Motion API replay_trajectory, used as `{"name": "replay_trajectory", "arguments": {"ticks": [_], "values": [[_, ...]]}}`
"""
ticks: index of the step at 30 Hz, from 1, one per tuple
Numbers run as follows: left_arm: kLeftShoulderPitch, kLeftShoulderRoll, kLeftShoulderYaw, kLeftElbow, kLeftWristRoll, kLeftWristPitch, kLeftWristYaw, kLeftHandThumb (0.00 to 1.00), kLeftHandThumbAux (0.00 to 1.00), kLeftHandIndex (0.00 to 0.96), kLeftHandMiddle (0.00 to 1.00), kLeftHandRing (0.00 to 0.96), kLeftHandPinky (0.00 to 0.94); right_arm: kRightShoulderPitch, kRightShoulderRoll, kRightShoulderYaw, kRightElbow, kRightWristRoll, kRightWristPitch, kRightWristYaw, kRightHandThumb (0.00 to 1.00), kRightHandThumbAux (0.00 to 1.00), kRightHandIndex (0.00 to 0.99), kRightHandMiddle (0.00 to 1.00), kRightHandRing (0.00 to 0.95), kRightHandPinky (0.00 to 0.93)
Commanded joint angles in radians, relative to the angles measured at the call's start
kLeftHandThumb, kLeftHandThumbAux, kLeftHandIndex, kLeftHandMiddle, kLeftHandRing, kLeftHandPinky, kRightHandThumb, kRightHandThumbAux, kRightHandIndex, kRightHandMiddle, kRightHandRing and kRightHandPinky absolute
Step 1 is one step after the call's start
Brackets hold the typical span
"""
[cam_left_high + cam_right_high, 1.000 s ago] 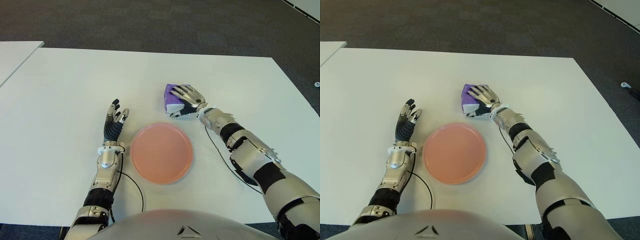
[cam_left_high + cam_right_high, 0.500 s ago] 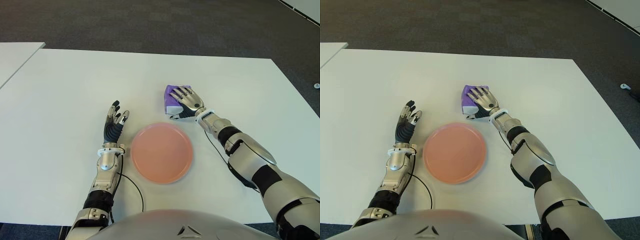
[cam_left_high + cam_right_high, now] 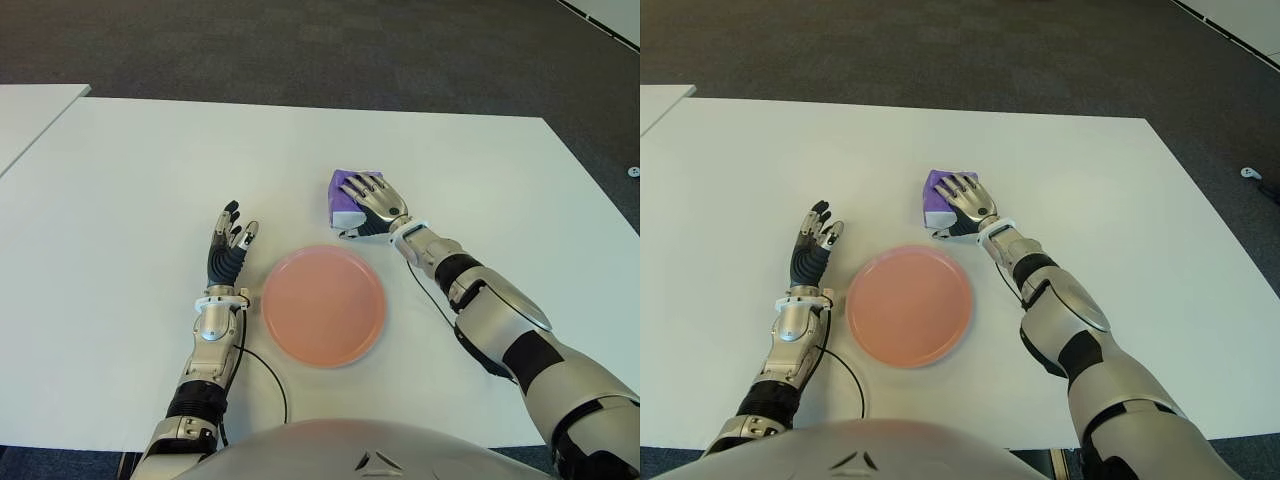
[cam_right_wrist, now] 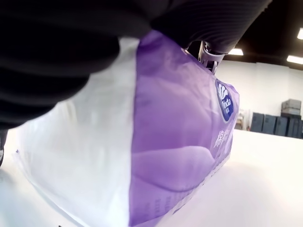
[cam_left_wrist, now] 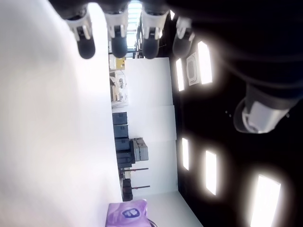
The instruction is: Put the tissue paper into the plate.
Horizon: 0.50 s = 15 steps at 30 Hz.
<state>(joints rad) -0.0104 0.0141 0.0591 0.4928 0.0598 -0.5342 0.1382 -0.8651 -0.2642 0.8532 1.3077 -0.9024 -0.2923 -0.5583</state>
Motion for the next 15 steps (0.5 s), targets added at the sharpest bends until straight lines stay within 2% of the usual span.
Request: {"name": "replay_trajectory", "arguments": {"ticks": [1, 5, 9, 13, 14, 15], "values": [[0.043, 0.0, -0.002, 0.053, 0.009, 0.035, 0.001, 0.0, 0.439, 0.0, 0.0, 0.0, 0.0, 0.129, 0.02, 0.021, 0.058, -0.014, -0.039, 0.149, 0.528, 0.356, 0.0, 0.066, 0.045, 0.014], [0.04, -0.001, -0.001, 0.056, 0.008, 0.032, 0.001, 0.0, 0.438, 0.0, 0.0, 0.0, 0.0, 0.127, 0.019, 0.013, 0.058, -0.007, -0.04, 0.158, 0.544, 0.362, 0.0, 0.071, 0.056, 0.032], [0.039, -0.001, -0.001, 0.059, 0.008, 0.023, 0.002, 0.0, 0.44, 0.0, 0.0, 0.0, 0.0, 0.122, 0.022, -0.008, 0.058, 0.012, -0.039, 0.181, 0.582, 0.382, 0.0, 0.089, 0.084, 0.113], [0.037, -0.002, 0.0, 0.064, 0.01, 0.018, 0.006, 0.0, 0.442, 0.0, 0.0, 0.0, 0.0, 0.123, 0.025, -0.028, 0.057, 0.032, -0.032, 0.187, 0.642, 0.408, 0.098, 0.189, 0.191, 0.239], [0.038, -0.003, 0.0, 0.064, 0.01, 0.019, 0.007, 0.0, 0.443, 0.0, 0.0, 0.0, 0.0, 0.124, 0.026, -0.032, 0.057, 0.036, -0.029, 0.183, 0.683, 0.413, 0.18, 0.276, 0.277, 0.304], [0.037, -0.003, 0.0, 0.063, 0.01, 0.02, 0.008, 0.0, 0.443, 0.0, 0.0, 0.0, 0.0, 0.128, 0.027, -0.039, 0.056, 0.042, -0.025, 0.177, 0.698, 0.414, 0.209, 0.307, 0.308, 0.328]]}}
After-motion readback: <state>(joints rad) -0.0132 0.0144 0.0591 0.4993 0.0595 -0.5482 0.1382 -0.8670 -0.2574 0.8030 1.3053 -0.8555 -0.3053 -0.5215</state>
